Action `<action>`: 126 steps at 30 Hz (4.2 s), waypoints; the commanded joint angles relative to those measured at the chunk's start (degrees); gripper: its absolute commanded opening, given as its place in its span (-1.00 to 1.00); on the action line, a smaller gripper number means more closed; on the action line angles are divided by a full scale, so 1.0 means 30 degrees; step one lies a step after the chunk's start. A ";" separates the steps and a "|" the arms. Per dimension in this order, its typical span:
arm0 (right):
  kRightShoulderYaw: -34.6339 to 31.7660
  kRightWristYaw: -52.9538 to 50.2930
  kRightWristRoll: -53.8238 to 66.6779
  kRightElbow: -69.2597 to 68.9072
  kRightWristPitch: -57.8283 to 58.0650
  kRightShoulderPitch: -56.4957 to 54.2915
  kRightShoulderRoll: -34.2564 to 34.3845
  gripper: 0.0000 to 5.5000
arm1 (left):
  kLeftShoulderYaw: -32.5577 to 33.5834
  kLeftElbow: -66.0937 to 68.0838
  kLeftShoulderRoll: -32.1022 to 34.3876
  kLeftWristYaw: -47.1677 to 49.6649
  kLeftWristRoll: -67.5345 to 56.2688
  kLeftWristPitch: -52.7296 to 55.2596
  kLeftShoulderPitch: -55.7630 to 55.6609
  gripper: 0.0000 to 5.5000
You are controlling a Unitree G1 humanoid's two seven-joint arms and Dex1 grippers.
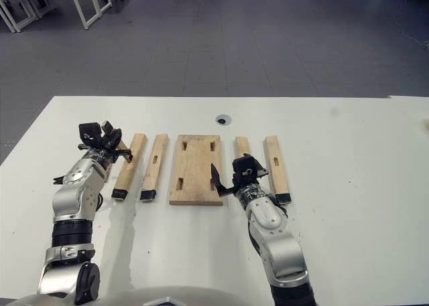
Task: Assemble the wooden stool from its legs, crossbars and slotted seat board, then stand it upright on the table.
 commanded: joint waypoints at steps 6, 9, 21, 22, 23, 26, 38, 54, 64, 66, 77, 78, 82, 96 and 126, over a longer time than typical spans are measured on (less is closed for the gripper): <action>-0.0478 0.0115 -0.0124 -0.0132 0.0214 -0.0265 0.0092 0.84 | -0.1521 0.1356 -0.1191 -0.0067 0.1102 -0.1174 0.4408 -0.85; -0.0536 0.0184 -0.0081 -0.0256 0.0302 -0.0213 0.0100 0.84 | -0.1805 0.2056 -0.0697 -0.0219 0.1505 -0.1681 0.4739 -0.85; -0.0418 -0.0186 -0.0361 -0.0643 0.0311 0.0430 0.0553 0.84 | -0.1711 -0.8054 -0.1223 0.2627 0.0788 0.2786 0.4298 -0.85; -0.0419 -0.0169 -0.0369 -0.0623 0.0299 0.0442 0.0539 0.84 | -0.1681 -0.8786 -0.1540 0.3259 0.1041 0.2961 0.4245 -0.85; -0.0423 -0.0144 -0.0372 -0.0596 0.0285 0.0445 0.0520 0.84 | -0.1713 -0.9338 -0.1782 0.3756 0.1280 0.3075 0.4230 -0.85; -0.0421 -0.0066 -0.0383 -0.0529 0.0291 0.0365 0.0455 0.84 | -0.2138 -1.0249 -0.2308 0.4856 0.2387 0.2672 0.4328 -0.85; -0.0509 0.0225 -0.0406 -0.0608 0.0442 0.0285 0.0284 0.84 | -0.2317 -0.8517 -0.3558 0.3523 0.1203 0.3675 0.6225 -0.85; -0.0373 -0.0219 -0.0545 -0.0607 0.0413 0.0542 0.0601 0.84 | -0.1873 -1.1719 -0.1895 0.3941 0.2171 0.6697 0.2311 0.16; -0.0282 -0.0666 -0.0631 -0.0541 0.0282 0.0649 0.0972 0.84 | 0.0475 -1.0690 0.0147 0.3081 0.0748 1.5581 -0.5104 0.13; -0.0313 -0.0665 -0.0634 -0.0504 0.0265 0.0596 0.0971 0.84 | 0.0365 -0.9900 0.0345 0.2822 0.0801 1.5552 -0.4881 0.13; -0.0294 -0.0575 -0.0623 -0.0551 0.0339 0.0592 0.0958 0.84 | 0.1823 -0.8099 -0.0321 0.2186 -0.0891 1.3912 -0.5835 0.13; -0.0358 -0.0516 -0.0591 -0.0537 0.0358 0.0518 0.0908 0.84 | 0.1533 -0.7792 -0.0408 0.2227 -0.0716 1.3798 -0.4757 0.13; -0.0479 -0.0410 -0.0522 -0.0543 0.0420 0.0427 0.0824 0.84 | 0.0768 -0.6549 -0.0840 0.2294 -0.0248 1.2286 -0.1994 0.13; -0.0718 -0.0939 -0.0689 -0.1103 0.0401 0.1427 0.1033 0.84 | 0.1246 -1.8741 0.0555 0.3601 -0.3126 1.4927 0.0419 0.37; -0.1289 -0.0184 -0.0527 -0.1212 0.1207 0.1175 0.0490 0.84 | -0.3726 -1.1411 0.0293 0.2516 0.0309 0.9968 1.4110 0.41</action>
